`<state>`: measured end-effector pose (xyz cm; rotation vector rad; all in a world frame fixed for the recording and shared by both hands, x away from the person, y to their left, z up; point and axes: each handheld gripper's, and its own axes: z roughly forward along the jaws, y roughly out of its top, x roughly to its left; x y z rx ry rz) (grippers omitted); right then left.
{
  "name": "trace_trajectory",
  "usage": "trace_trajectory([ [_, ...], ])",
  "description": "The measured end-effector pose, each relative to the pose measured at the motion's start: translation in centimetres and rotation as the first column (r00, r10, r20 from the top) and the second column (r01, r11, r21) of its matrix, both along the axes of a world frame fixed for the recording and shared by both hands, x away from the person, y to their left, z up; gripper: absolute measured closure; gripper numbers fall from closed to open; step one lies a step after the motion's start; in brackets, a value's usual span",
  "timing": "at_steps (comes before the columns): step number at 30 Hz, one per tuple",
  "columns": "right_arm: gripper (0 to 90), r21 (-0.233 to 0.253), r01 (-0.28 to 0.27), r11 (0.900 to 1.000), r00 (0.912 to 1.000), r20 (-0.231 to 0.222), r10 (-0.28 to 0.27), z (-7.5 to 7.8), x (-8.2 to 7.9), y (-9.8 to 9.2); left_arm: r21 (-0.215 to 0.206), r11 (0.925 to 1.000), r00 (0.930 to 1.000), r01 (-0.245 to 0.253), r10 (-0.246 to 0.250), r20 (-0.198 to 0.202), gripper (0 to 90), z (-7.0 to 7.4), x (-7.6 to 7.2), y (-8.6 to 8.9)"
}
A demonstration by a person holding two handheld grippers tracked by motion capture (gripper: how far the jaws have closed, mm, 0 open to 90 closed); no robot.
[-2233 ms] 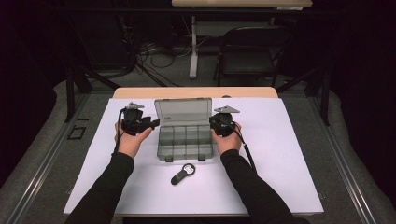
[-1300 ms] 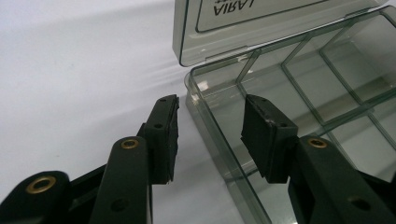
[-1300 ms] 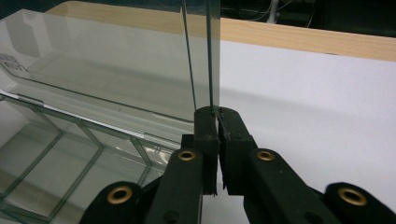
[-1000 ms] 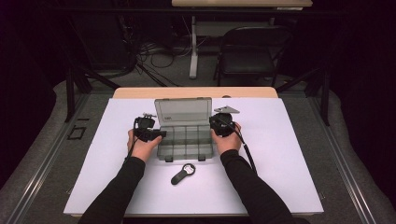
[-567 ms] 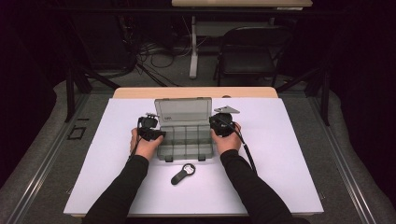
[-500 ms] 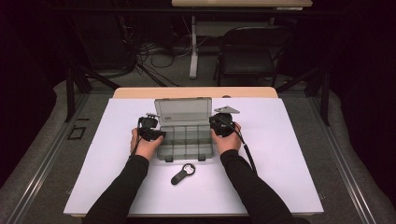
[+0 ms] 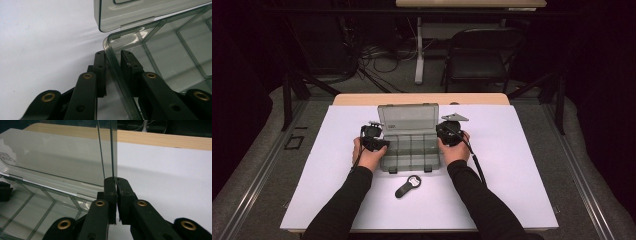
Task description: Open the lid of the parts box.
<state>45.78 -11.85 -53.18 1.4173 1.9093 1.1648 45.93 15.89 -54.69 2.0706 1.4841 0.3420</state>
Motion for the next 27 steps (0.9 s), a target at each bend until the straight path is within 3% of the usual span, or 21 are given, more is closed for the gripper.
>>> trace_trajectory([
  [27, 88.1, 0.015, 0.027, 1.000, 0.9967, -0.076, -0.026, 0.5, 1.1, 0.2, -0.005, 0.9997, 0.9996, -0.024, 0.024, 0.018, 77.5, -0.1, 0.0, -0.2],
])
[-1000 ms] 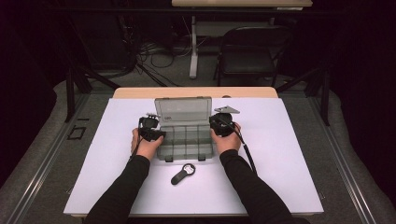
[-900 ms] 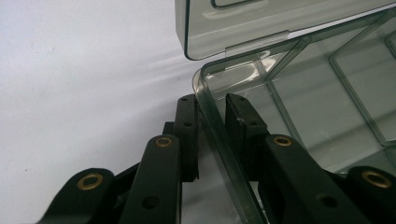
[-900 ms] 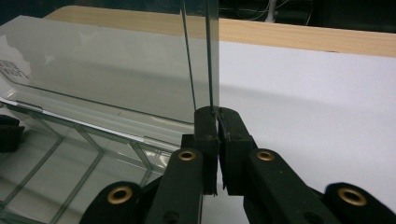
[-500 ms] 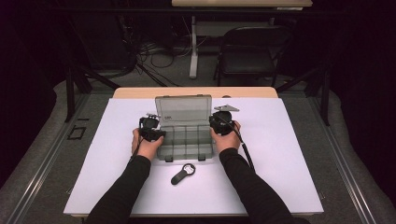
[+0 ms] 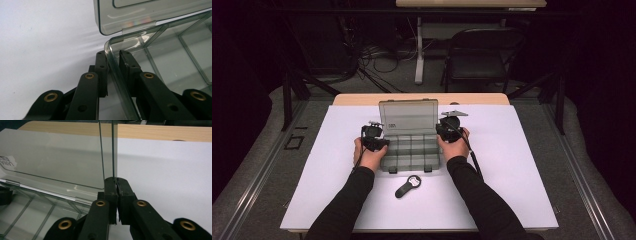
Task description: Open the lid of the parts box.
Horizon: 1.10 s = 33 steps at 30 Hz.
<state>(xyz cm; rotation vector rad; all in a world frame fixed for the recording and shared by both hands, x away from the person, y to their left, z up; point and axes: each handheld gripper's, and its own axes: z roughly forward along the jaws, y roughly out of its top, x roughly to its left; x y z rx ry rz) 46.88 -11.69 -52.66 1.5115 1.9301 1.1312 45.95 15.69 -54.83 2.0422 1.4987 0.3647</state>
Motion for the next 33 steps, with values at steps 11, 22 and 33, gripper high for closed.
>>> trace_trajectory([
  [11, 88.2, 0.005, 0.005, 1.000, 0.9998, -0.019, -0.005, 0.0, 0.3, 0.0, -0.002, 1.0000, 1.0000, -0.002, 0.002, 0.004, 77.7, 0.0, 0.0, 0.0],
  [22, 88.6, 0.028, 0.014, 1.000, 0.9994, -0.032, -0.013, -0.3, 0.8, -0.1, -0.004, 1.0000, 0.9999, -0.009, 0.009, 0.006, 77.9, -0.1, -0.1, -0.1],
  [33, 90.0, 0.028, 0.024, 0.999, 0.9980, -0.060, -0.022, -1.5, 1.6, 0.0, -0.005, 0.9999, 0.9999, -0.013, 0.013, 0.002, 78.1, 0.0, -0.1, 0.0],
])
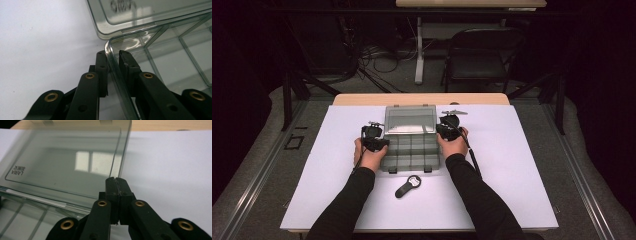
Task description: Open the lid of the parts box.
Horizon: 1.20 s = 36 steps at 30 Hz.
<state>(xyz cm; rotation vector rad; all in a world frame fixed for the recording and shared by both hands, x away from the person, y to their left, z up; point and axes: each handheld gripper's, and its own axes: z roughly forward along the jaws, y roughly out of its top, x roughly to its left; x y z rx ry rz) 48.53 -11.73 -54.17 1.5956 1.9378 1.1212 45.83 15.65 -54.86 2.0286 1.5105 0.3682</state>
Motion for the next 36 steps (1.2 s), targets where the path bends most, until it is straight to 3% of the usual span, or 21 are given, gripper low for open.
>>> trace_trajectory([
  [16, 89.8, -0.011, 0.002, 1.000, 1.0000, 0.005, -0.002, -0.2, 0.1, 0.1, 0.000, 1.0000, 1.0000, 0.001, -0.001, 0.001, 78.1, 0.0, 0.0, 0.0],
  [24, 87.2, -0.013, 0.007, 1.000, 1.0000, 0.002, -0.007, -0.2, 0.0, 0.1, -0.021, 0.9998, 1.0000, -0.004, 0.004, 0.000, 76.8, -0.1, 0.1, 0.2],
  [30, 80.4, -0.004, 0.010, 1.000, 0.9997, 0.021, -0.010, 0.1, -0.3, -0.6, -0.046, 0.9989, 1.0000, 0.000, 0.000, 0.004, 63.4, 0.3, -0.1, 0.7],
  [36, 75.7, 0.013, -0.008, 1.000, 0.9981, 0.062, 0.007, 1.4, -1.6, -1.7, -0.065, 0.9977, 0.9993, 0.018, -0.016, 0.033, 59.5, 1.3, -0.9, 1.3],
])
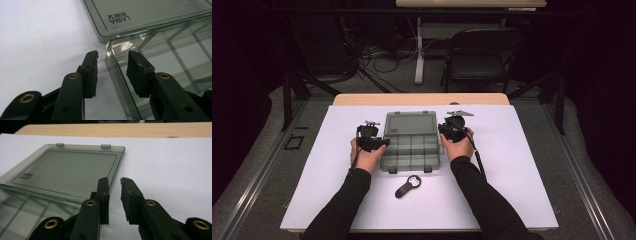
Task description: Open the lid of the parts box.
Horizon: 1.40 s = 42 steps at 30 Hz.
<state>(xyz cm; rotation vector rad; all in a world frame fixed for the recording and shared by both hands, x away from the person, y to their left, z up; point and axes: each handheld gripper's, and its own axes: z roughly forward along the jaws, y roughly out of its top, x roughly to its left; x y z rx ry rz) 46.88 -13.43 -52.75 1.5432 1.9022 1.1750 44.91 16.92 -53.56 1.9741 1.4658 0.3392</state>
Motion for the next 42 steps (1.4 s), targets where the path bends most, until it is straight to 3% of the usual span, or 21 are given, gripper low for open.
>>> trace_trajectory([
  [4, 72.8, -0.006, -0.023, 1.000, 0.9990, 0.039, 0.024, 1.0, -1.4, -0.8, -0.026, 0.9994, 0.9993, 0.025, -0.024, 0.030, 56.4, 1.3, -1.0, 0.5],
  [9, 67.9, -0.010, -0.077, 0.997, 0.9955, 0.054, 0.078, 2.1, -3.3, -1.6, -0.046, 0.9974, 0.9965, 0.056, -0.053, 0.064, 54.1, 2.5, -2.3, 1.1],
  [13, 64.9, -0.073, -0.115, 0.991, 0.9893, 0.082, 0.121, 2.6, -5.0, -1.9, -0.047, 0.9953, 0.9934, 0.085, -0.081, 0.081, 52.0, 3.2, -3.6, 1.6],
  [17, 61.4, -0.089, -0.147, 0.985, 0.9838, 0.090, 0.155, 3.0, -6.6, -2.1, -0.055, 0.9920, 0.9883, 0.114, -0.108, 0.108, 49.3, 3.8, -5.0, 1.9],
  [21, 59.5, -0.140, -0.176, 0.974, 0.9773, 0.094, 0.190, 3.1, -8.5, -2.3, -0.067, 0.9890, 0.9831, 0.132, -0.122, 0.137, 47.7, 4.2, -6.5, 2.3],
  [25, 56.8, -0.127, -0.196, 0.972, 0.9735, 0.093, 0.209, 2.8, -10.3, -3.1, -0.074, 0.9861, 0.9783, 0.149, -0.136, 0.156, 45.8, 4.4, -7.7, 2.9],
  [31, 53.5, -0.162, -0.220, 0.962, 0.9661, 0.100, 0.238, 2.2, -12.9, -3.9, -0.058, 0.9799, 0.9680, 0.191, -0.178, 0.177, 41.4, 4.6, -9.6, 3.4],
  [33, 52.5, -0.188, -0.222, 0.957, 0.9635, 0.109, 0.245, 2.1, -13.6, -4.1, -0.056, 0.9790, 0.9654, 0.196, -0.183, 0.186, 40.6, 4.6, -10.0, 3.5],
  [37, 49.8, -0.190, -0.224, 0.956, 0.9541, 0.157, 0.255, 2.1, -14.2, -4.4, -0.067, 0.9759, 0.9620, 0.208, -0.191, 0.195, 40.2, 4.7, -10.3, 3.6],
  [42, 49.3, -0.210, -0.223, 0.952, 0.9526, 0.160, 0.259, 1.7, -14.1, -4.7, -0.050, 0.9746, 0.9583, 0.218, -0.205, 0.199, 39.3, 4.8, -10.4, 3.6],
])
